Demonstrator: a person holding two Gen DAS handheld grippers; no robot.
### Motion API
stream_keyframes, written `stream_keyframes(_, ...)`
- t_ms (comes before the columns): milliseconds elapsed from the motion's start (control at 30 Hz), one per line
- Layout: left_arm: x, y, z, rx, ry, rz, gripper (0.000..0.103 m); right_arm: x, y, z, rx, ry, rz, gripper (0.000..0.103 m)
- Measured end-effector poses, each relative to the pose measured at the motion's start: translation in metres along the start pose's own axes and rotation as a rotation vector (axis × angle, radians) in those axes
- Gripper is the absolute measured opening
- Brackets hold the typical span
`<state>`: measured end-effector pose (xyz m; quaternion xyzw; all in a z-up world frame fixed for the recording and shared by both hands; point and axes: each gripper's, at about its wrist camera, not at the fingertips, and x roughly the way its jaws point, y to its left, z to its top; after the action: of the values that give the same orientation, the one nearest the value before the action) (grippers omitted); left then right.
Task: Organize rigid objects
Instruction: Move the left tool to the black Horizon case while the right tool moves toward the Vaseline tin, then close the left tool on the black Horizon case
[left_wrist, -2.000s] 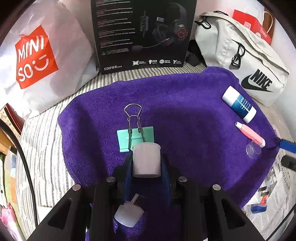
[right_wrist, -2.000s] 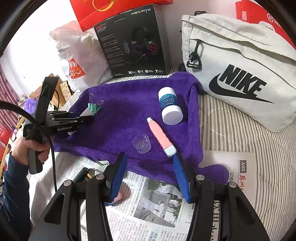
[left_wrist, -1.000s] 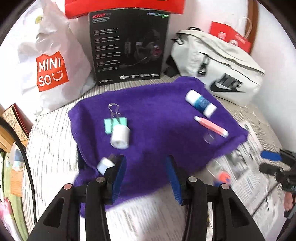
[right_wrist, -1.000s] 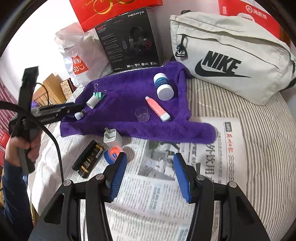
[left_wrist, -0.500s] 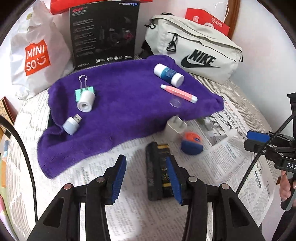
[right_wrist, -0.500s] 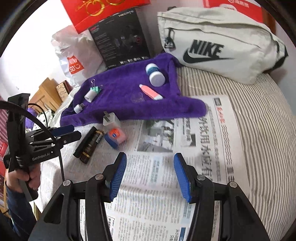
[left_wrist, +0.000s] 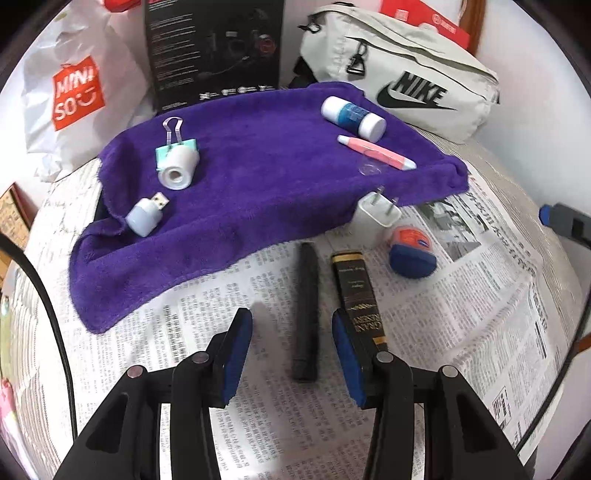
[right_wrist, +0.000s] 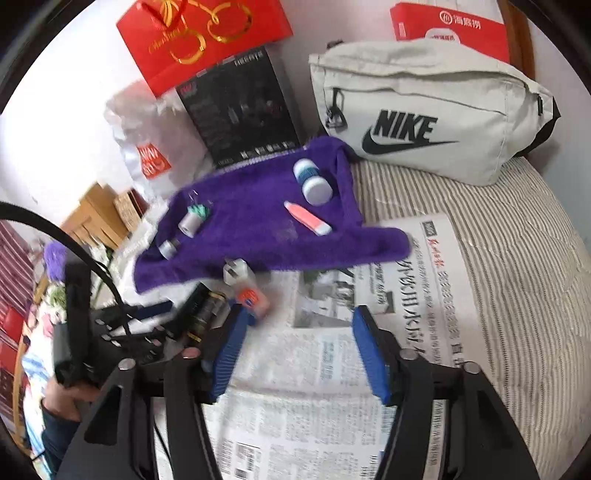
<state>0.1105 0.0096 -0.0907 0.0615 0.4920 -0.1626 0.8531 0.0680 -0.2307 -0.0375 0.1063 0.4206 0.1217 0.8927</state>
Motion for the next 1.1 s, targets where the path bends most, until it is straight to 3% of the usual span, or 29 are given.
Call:
stream_keyframes(367, 0.007, -0.005, 0.007, 0.065, 0.007, 0.027, 0.042, 0.013, 0.000, -0.017, 0.001, 0.034, 0.022, 0.061)
stream_keyframes(767, 0.007, -0.002, 0.009, 0.108, 0.012, 0.005, 0.021, 0.026, -0.006, -0.023, -0.011, 0.071, 0.021, 0.061)
stream_keyframes(1100, 0.006, -0.004, 0.005, 0.141, 0.000, 0.019, 0.022, 0.036, -0.006, -0.025, -0.014, 0.100, 0.021, 0.061)
